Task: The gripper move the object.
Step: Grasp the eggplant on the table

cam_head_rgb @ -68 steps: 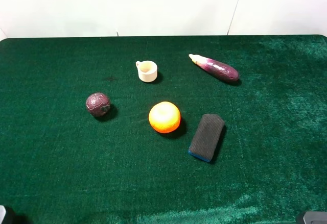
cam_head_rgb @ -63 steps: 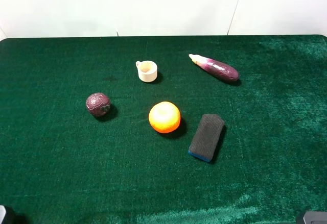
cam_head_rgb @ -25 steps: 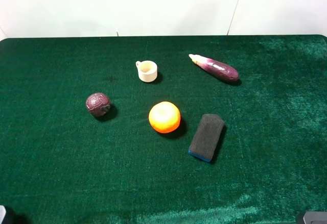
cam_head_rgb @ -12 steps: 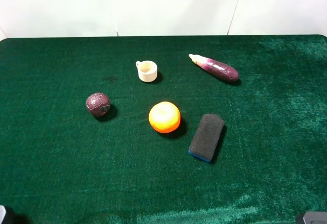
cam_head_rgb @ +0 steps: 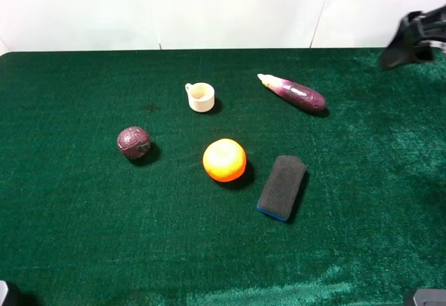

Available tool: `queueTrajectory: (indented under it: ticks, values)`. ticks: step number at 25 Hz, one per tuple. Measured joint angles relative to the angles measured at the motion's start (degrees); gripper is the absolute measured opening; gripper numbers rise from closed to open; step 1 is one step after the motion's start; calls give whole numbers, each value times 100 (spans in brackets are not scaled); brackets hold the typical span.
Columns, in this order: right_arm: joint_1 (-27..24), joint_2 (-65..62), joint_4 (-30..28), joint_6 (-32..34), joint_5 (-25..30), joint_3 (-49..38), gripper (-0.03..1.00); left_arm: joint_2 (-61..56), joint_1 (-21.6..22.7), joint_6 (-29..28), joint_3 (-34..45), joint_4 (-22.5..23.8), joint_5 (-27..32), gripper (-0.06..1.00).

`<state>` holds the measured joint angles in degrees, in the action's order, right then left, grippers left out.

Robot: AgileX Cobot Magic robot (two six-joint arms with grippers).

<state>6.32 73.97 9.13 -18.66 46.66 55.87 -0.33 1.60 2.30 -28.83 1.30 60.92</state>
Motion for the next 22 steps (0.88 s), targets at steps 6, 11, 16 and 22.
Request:
queueTrajectory:
  ticks: [6, 11, 16, 22]
  values:
    - [0, 1050, 227, -523, -147, 698, 70, 0, 0, 0, 0, 0, 0, 99]
    - [0, 1851, 428, -794, -195, 1263, 70, 0, 0, 0, 0, 0, 0, 99]
    - [166, 2483, 610, -1134, -458, 1548, 70, 0, 0, 0, 0, 0, 0, 99]
    - [606, 3187, 645, -1187, -798, 1762, 70, 0, 0, 0, 0, 0, 0, 99]
